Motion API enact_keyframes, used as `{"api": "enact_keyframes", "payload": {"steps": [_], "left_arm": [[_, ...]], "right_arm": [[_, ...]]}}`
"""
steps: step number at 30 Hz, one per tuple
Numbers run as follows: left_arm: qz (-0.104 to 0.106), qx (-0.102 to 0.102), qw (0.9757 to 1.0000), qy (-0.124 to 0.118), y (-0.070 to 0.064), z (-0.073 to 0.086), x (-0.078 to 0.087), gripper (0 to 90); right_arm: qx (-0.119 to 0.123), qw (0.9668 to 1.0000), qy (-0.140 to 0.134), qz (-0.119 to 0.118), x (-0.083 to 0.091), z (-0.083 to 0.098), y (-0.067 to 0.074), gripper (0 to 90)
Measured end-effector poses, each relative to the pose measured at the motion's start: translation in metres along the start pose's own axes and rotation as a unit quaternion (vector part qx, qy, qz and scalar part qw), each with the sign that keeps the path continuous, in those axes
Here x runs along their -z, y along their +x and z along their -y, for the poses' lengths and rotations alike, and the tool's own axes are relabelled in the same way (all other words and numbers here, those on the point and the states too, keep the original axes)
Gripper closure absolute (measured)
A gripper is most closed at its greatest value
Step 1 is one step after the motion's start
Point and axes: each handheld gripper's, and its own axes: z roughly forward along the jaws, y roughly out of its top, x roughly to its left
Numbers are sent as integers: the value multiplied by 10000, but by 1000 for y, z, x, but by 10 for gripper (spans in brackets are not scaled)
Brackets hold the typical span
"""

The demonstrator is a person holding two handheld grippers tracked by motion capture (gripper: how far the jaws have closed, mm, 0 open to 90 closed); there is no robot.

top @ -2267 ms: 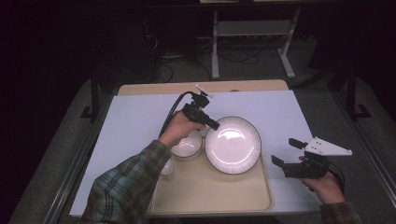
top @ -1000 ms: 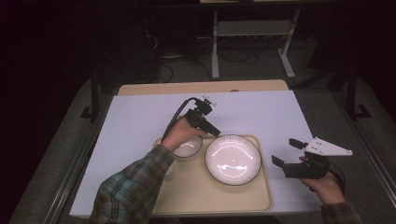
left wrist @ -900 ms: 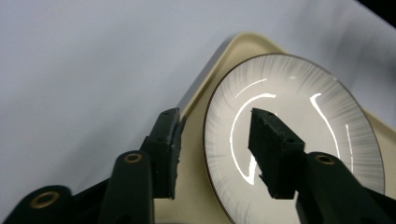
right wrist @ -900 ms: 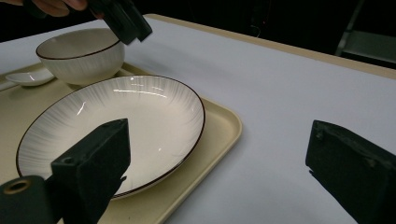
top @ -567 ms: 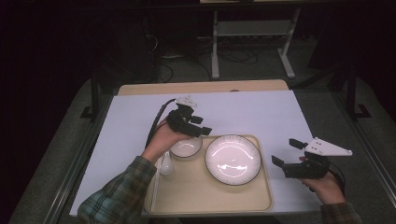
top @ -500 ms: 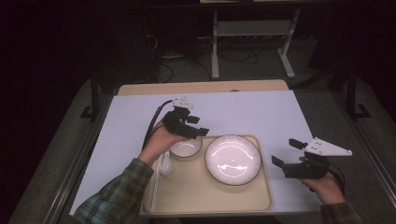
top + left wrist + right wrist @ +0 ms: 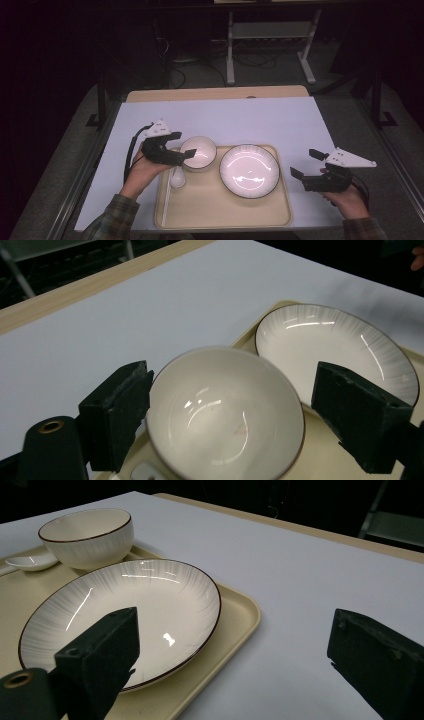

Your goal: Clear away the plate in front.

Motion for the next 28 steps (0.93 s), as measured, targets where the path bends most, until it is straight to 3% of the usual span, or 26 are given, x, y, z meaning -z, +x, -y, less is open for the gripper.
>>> {"api": "enact_keyframes", "payload": {"steps": [5,10,13,15,19,28], "left_arm": [[-88,162,9996,-201,-2,24,21,152],[-177,193,9992,-301,-6,45,35,152],[-292,215,9988,-314,-7,58,44,152],[-336,371,9981,-360,-7,67,48,152],[-493,342,9979,-235,-6,83,53,152],[-543,222,9981,-171,-3,88,53,152]], "right_arm": [[-6,10000,18,20,0,0,0,58],[-5,10000,28,23,0,0,1,58],[-3,10000,32,27,0,0,1,58],[-4,10000,34,24,0,1,1,58],[14,10000,61,16,0,1,1,58],[67,9999,92,10,-1,1,3,58]]}}
